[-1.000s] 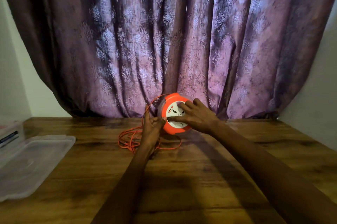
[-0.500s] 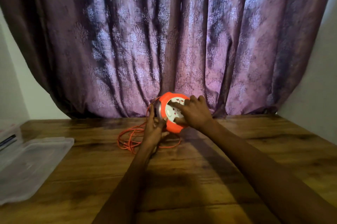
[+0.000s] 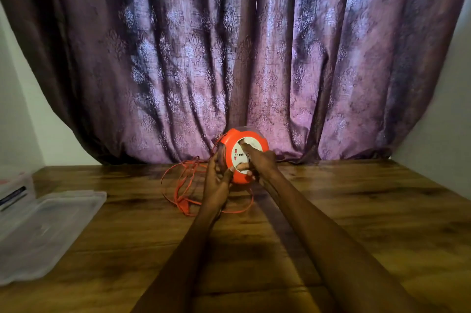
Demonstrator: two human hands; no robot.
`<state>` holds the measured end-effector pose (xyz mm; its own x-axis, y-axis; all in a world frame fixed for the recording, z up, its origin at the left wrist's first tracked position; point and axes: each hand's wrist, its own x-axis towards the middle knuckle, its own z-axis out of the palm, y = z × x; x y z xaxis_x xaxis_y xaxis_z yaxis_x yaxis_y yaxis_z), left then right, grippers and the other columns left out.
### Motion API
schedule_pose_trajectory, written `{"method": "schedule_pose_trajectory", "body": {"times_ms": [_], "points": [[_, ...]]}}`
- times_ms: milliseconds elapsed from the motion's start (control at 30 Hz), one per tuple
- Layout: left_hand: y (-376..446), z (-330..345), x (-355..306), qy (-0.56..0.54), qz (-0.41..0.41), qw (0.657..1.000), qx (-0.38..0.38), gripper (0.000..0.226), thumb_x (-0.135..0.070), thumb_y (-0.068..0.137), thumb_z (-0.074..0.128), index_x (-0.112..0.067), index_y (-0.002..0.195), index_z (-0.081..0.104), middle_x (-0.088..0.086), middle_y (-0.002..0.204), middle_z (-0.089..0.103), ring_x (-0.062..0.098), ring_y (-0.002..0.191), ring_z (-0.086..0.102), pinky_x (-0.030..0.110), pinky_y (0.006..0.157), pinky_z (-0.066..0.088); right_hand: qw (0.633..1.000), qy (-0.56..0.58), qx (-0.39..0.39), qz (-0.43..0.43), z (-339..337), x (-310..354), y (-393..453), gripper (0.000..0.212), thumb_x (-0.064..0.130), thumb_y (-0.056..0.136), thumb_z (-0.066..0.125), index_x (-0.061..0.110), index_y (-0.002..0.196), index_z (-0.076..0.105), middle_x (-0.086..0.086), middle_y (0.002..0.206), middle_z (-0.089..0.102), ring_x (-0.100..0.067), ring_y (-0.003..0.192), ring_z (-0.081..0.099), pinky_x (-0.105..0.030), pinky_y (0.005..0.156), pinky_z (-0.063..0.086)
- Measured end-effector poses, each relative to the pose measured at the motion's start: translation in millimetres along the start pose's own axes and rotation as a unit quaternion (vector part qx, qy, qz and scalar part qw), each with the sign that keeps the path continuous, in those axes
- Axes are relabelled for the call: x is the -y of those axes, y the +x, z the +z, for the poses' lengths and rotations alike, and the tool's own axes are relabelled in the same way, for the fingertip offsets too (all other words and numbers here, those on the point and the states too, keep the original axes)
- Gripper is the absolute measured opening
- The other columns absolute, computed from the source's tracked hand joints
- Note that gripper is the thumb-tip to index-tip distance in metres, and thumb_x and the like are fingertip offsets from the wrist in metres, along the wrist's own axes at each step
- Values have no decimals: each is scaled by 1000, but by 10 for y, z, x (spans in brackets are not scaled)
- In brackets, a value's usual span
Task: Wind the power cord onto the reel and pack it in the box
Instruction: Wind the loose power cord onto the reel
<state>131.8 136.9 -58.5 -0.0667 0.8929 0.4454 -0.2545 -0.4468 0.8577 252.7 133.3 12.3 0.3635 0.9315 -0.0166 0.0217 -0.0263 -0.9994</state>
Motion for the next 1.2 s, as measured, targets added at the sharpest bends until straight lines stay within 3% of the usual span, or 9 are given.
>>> {"method": "schedule_pose_trajectory", "body": {"times_ms": [100,200,267,333,433,600,733,900,1200], "points": [[17,-47,3,-41,-44,998,-19,56,-6,95,63,-17,146,44,11,126,64,10,96,71,34,71,62,996,-76,10,-52,-41,-35,-13,44,52,85,70,11,70,65,-13,62,73,-14,32,49,-25,40,41],[63,-124,-47,-93,-71,993,-20,54,-4,95,61,-19,145,46,12,123,65,11,85,69,25,54,57,933,-307,-16,-188,-189,26,-9,34,49,88,62,17,80,72,-7,77,76,-25,68,70,-38,70,54],[110,-179,-73,-119,-91,989,-12,52,-4,95,60,-16,144,47,18,131,63,18,90,65,24,51,55,833,-444,-37,-328,-301,84,-34,22,42,89,55,27,100,68,-3,104,72,-31,96,68,-38,76,50],[149,-234,-90,-119,-112,987,-2,50,-5,96,59,-15,143,49,15,130,64,26,98,65,25,51,55,693,-557,36,-456,-399,170,-42,37,35,84,42,33,115,63,-2,125,59,-32,108,60,-38,74,48],[203,-320,-137,-101,-137,985,23,45,-4,94,59,-17,137,55,12,108,70,20,75,67,24,48,53,487,-652,101,-573,-500,323,-11,56,25,78,31,37,122,64,-6,138,55,-32,109,59,-36,71,49],[199,-353,-132,-50,-156,983,79,40,-7,94,62,-27,129,61,7,101,70,9,57,64,21,43,47,292,-755,142,-569,-542,493,-81,62,18,87,25,48,136,49,-13,147,48,-30,115,57,-39,82,42],[121,-230,-136,-78,-148,982,89,51,-5,94,62,-23,140,54,4,113,69,15,73,68,25,46,52,215,-768,108,-594,-589,493,-109,48,24,97,41,54,134,47,-11,138,57,-26,106,60,-39,85,43],[53,-105,-99,-73,-151,983,75,50,-7,95,62,-26,141,52,9,123,65,27,98,67,36,60,60,243,-763,44,-597,-560,460,-117,48,33,90,58,51,134,50,2,99,69,-22,97,60,-39,82,45],[-22,107,-54,-84,-138,986,36,46,-6,98,57,-18,142,49,4,98,59,8,73,57,23,51,54,615,-685,-81,-381,-333,219,-125,67,63,74,58,43,137,49,-9,106,73,-31,114,54,-43,93,32]]}}
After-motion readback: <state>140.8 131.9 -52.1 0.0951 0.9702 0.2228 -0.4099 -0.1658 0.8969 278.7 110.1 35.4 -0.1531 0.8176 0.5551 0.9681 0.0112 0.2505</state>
